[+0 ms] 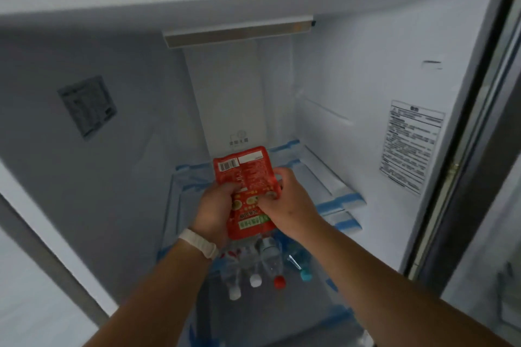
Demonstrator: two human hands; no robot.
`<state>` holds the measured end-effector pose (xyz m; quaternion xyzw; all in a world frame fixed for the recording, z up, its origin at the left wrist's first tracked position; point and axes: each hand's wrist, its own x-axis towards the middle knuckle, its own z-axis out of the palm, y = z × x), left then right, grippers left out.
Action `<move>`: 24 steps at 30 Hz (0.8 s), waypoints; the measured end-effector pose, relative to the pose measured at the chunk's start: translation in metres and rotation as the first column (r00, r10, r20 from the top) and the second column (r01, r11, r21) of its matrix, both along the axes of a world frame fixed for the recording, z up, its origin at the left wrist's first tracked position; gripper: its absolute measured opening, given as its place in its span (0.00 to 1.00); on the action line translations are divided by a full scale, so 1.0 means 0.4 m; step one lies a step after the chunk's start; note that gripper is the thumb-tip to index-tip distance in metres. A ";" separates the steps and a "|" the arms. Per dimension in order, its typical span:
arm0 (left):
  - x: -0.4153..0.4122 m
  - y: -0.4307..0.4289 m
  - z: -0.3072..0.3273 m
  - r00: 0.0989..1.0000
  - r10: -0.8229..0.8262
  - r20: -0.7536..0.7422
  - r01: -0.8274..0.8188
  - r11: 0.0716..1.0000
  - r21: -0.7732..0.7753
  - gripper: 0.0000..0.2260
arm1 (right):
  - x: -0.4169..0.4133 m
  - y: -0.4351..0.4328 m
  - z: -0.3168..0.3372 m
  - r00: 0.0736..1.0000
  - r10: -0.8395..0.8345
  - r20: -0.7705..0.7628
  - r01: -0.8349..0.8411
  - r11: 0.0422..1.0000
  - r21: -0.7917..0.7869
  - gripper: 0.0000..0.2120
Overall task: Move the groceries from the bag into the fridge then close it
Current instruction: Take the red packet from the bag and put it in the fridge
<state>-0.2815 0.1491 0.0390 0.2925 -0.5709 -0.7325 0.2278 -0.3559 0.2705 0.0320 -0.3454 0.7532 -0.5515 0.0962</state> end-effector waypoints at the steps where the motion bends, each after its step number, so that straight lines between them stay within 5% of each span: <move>1: -0.023 -0.022 -0.002 1.000 0.002 0.013 -0.002 1.000 -0.028 0.10 | -0.015 -0.018 0.004 1.000 0.004 -0.003 -0.004 1.000 0.014 0.19; 9: -0.162 -0.140 -0.081 0.983 0.102 0.149 -0.030 0.906 -0.423 0.12 | -0.121 -0.119 -0.021 0.999 -0.008 -0.048 0.019 0.975 0.221 0.20; 14: -0.191 -0.160 -0.120 0.945 0.063 0.321 0.156 0.775 -0.612 0.08 | -0.162 -0.149 -0.054 0.980 -0.049 -0.192 0.119 0.921 0.371 0.15; 20: -0.199 -0.179 -0.146 0.782 0.248 0.572 0.339 0.601 -0.724 0.17 | -0.181 -0.164 -0.079 0.956 0.002 -0.295 0.178 0.792 0.583 0.18; 24: -0.199 -0.164 -0.138 0.739 0.338 0.583 0.367 0.524 -0.768 0.15 | -0.182 -0.156 -0.090 0.941 0.018 -0.338 0.196 0.784 0.589 0.20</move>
